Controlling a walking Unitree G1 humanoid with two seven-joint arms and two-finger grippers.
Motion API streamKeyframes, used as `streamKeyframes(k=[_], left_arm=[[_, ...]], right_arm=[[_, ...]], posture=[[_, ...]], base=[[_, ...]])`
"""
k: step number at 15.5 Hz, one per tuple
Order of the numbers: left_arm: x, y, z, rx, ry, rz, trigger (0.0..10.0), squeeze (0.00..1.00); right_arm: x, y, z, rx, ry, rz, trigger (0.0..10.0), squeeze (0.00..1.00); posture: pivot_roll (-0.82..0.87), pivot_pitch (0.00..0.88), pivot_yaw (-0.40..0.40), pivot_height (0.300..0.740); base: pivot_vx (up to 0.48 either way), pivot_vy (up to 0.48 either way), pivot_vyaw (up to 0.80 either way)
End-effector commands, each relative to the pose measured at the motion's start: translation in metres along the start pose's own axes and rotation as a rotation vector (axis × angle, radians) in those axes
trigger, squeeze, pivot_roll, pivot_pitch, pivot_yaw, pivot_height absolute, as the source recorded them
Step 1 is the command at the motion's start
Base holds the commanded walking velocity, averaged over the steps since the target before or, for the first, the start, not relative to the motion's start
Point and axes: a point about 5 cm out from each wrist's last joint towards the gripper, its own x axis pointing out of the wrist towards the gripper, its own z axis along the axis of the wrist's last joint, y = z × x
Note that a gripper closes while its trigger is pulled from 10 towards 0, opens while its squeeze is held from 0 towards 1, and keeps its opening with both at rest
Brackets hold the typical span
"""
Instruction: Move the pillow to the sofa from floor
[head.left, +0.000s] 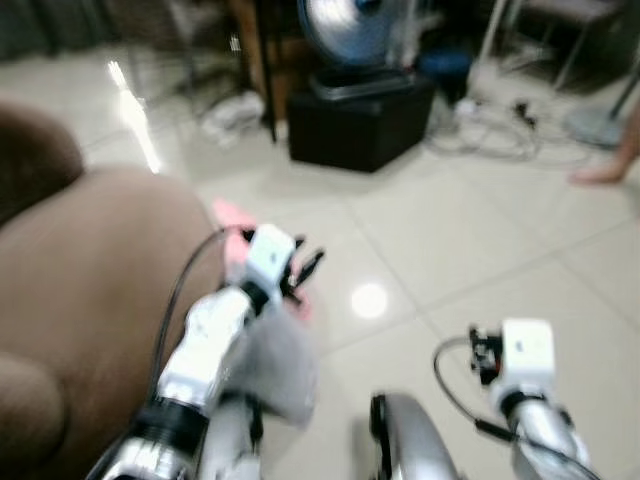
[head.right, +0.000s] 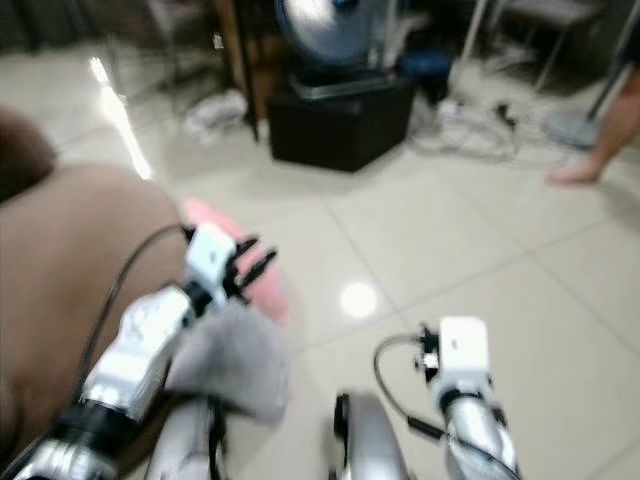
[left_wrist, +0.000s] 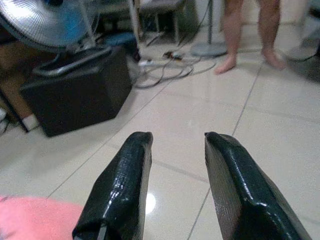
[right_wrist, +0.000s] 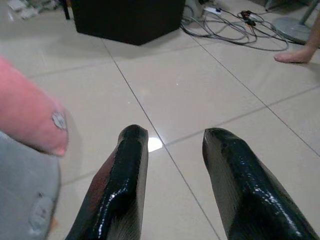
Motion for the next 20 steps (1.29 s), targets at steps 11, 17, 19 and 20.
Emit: streamKeyframes(k=[11,17,19,20], left_arm=[[-0.016,0.031,-0.086,-0.006,0.639,0.233,10.0,0.0],[-0.005,0.03,-0.088,-0.159,0.607,0.389,10.0,1.0],[-0.001,0.032,-0.083,-0.041,0.588,0.416,10.0,1.0],[0.0,0.034,-0.082,0.002,0.585,0.448,10.0,1.0]], right_arm=[[0.013,0.032,0.001,-0.098,0.017,0.326,10.0,0.0],[0.012,0.047,0.008,-0.252,-0.034,0.433,10.0,0.0],[0.007,0.045,0.016,-0.264,-0.061,0.439,10.0,0.0],[0.004,0.045,0.018,-0.275,-0.057,0.458,10.0,0.0]], posture=[[-0.04,0.058,-0.012,0.526],[-0.08,0.124,0.006,0.506],[-0.11,0.159,0.007,0.506],[-0.12,0.181,0.011,0.506]], base=[[0.0,0.0,0.0],[0.0,0.0,0.0],[0.0,0.0,0.0],[0.0,0.0,0.0]])
